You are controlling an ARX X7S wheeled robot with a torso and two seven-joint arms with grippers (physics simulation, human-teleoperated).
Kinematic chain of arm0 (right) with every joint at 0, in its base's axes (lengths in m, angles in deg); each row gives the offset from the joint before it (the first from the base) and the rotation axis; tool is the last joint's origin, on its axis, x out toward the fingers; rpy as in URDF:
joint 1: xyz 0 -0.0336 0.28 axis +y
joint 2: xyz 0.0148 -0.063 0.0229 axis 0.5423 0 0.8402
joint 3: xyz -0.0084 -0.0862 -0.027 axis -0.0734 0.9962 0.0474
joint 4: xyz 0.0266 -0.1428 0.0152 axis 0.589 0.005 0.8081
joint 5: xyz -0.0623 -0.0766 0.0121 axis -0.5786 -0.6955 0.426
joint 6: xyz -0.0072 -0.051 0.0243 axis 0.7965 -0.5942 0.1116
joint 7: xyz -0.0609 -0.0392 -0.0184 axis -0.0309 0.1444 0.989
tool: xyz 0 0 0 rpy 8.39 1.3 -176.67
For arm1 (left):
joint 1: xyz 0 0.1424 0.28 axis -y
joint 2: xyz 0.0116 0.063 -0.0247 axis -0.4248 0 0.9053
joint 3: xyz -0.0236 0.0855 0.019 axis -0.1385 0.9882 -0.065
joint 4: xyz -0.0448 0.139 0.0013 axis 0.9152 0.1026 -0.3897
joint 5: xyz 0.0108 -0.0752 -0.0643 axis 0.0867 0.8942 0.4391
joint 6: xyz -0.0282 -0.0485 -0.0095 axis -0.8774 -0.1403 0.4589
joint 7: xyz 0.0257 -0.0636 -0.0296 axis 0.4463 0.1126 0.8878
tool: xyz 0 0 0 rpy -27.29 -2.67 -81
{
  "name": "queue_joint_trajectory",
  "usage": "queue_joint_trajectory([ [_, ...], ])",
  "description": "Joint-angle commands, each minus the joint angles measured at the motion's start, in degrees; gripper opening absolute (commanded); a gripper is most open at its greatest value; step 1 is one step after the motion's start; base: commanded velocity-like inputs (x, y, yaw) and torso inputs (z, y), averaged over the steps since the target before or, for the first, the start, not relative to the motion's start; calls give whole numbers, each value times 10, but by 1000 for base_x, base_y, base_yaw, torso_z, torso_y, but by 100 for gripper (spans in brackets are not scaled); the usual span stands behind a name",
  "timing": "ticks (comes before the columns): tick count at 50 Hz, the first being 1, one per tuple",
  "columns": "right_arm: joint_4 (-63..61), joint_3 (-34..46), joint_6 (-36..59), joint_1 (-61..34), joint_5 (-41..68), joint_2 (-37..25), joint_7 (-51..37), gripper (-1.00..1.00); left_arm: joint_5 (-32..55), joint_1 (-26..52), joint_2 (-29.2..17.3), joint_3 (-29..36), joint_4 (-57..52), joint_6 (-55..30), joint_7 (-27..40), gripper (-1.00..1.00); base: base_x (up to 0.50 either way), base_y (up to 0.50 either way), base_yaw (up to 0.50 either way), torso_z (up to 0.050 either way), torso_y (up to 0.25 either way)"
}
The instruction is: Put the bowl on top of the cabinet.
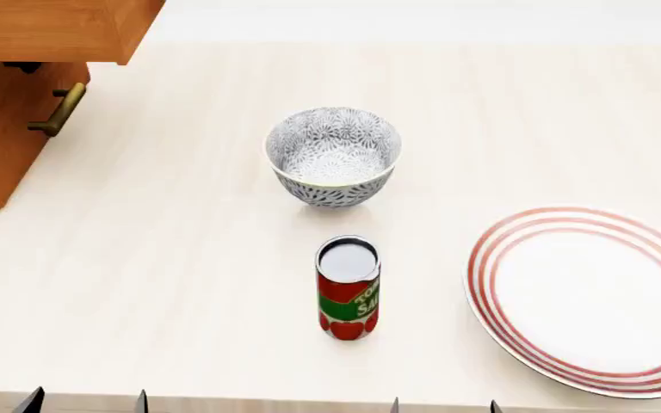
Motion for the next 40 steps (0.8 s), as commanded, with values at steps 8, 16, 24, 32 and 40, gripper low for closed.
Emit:
queue_joint_trajectory([
  [8,9,27,-3,-1,23,-22,-28,100,23,1,-22,26,4,2,25,100,0,0,0,0,0],
  [16,-47,34,-137,20,5,-30,-57,100,25,-26,-29,30,-74,94,44,100,0,0,0,0,0],
  [24,-87,30,-357,45,-48,-27,-101,100,-12,-68,-38,30,-206,177,79,100,0,0,0,0,0],
  [32,-91,40,-360,49,-57,-35,-116,100,-6,-70,-46,37,-217,172,88,100,0,445,0,0,0],
  [40,-86,47,-353,46,-61,-41,-128,100,-4,-70,-53,44,-213,174,96,100,0,500,0,0,0],
])
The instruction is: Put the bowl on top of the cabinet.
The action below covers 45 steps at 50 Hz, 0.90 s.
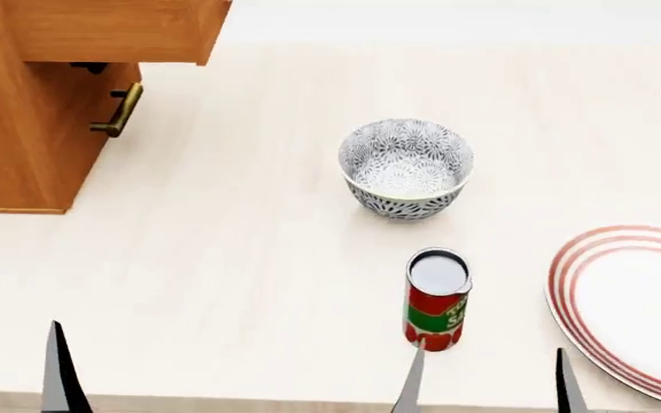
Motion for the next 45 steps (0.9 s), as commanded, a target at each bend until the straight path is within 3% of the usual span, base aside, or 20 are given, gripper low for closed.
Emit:
queue_joint_trajectory([
  [1,-7,9,-33,4,-18,-7,-25,100,-2,-8,-11,9,-25,18,16,100,0,500,0,0,0],
  [45,-6,39,-14,1,-12,-36,-68,100,5,0,-36,34,-12,-4,56,100,0,500,0,0,0],
])
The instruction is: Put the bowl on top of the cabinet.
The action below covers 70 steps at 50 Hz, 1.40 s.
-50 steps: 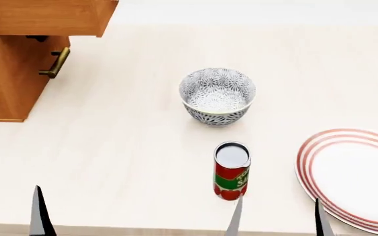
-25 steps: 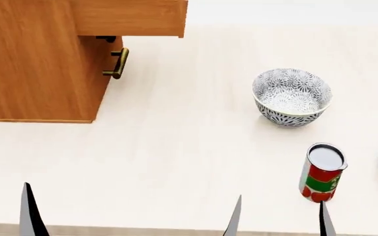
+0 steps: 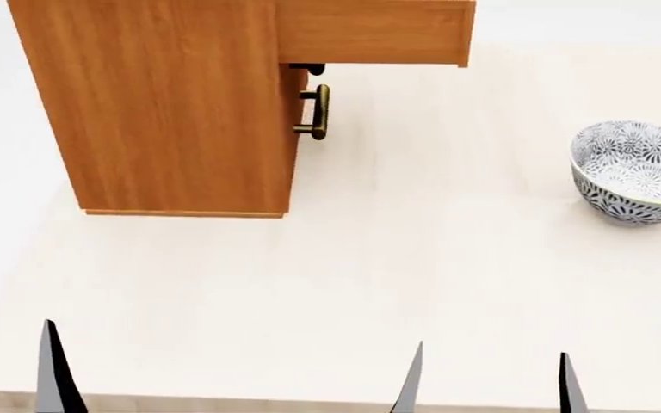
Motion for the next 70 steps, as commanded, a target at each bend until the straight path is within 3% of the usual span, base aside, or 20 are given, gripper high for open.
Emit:
queue_joint_trajectory([
  [1,-2,6,8,-1,8,-6,-9,100,5,3,-5,5,3,-10,10,100,0,500,0,0,0],
  [8,-2,12,7,-1,19,-10,-8,100,-3,7,-5,9,1,-35,16,100,0,109,0,0,0],
  [9,-3,-57,168,4,10,62,89,100,-30,2,67,-52,31,-29,-69,100,0,0,0,0,0],
  [11,1,-48,-3,5,9,53,76,100,-28,2,60,-46,4,-31,-61,100,0,0,0,0,0],
  [26,0,-23,-6,6,11,28,45,100,-18,3,36,-25,5,-32,-34,100,21,0,0,0,0],
  [61,-4,6,0,5,13,-1,12,100,-8,5,8,-1,5,-36,2,100,500,0,0,0,0],
  [66,-2,10,25,-1,2,-5,12,100,-7,5,5,2,5,-37,6,100,193,0,0,0,0],
  [70,-8,22,107,-9,5,-19,40,100,-4,6,2,4,6,-38,9,100,0,0,0,0,0],
])
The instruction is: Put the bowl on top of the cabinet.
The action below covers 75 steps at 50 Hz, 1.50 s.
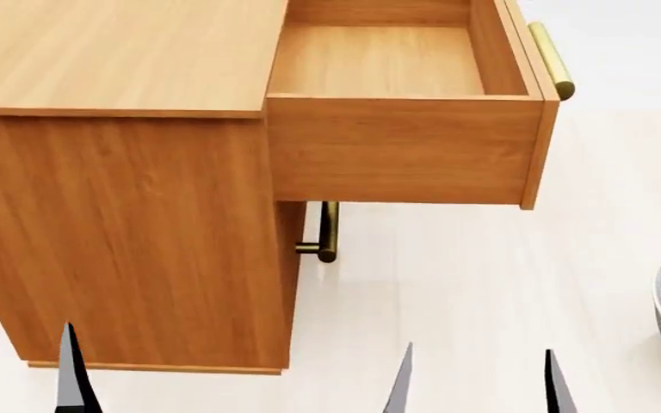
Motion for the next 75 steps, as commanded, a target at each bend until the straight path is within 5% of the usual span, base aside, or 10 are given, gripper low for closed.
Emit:
queue_joint_trajectory([
  [1,-3,10,129,-14,-29,-18,35,100,10,-4,-6,0,4,25,0,100,0,0,0,0,0],
  [10,-3,-7,367,-19,-57,-71,90,100,14,-2,-11,3,4,20,7,100,0,0,0,0,0],
  [24,48,-71,576,-102,-122,-180,117,100,15,-3,-19,11,4,20,15,100,0,0,0,0,0],
  [31,108,-91,577,-176,-134,-211,98,100,14,-2,-21,16,5,19,19,100,0,0,0,0,0],
  [46,194,12,521,-292,-184,-253,149,100,16,-2,-27,24,12,21,26,100,0,0,0,0,0],
  [75,395,43,436,-328,-155,-238,140,100,18,1,-37,37,20,21,39,100,0,0,0,0,0],
])
